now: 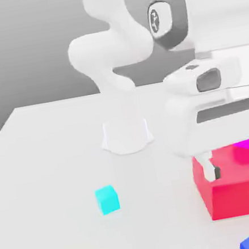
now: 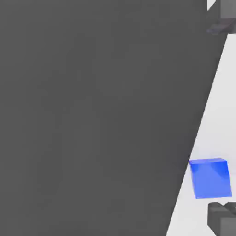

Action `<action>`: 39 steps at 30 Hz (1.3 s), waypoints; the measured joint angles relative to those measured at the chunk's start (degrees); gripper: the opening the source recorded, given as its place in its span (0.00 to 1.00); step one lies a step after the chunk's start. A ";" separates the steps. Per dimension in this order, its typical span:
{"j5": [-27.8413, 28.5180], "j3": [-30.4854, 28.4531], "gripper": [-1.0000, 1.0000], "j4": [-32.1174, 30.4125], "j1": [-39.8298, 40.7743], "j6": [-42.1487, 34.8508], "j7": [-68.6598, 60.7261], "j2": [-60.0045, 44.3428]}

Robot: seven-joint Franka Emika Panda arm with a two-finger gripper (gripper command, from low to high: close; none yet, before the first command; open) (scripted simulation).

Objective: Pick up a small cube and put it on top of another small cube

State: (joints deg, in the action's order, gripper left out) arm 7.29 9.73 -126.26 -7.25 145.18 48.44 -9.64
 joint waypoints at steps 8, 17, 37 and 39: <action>2.15 0.60 0.50 1.93 -3.56 5.12 0.86 -16.59; 3.96 -1.21 0.00 3.54 -5.16 10.26 2.14 -23.75; -9.73 -12.69 1.00 -4.88 17.42 7.15 -2.21 -11.63; -9.72 -12.69 1.00 -4.88 17.42 7.15 -2.21 -11.63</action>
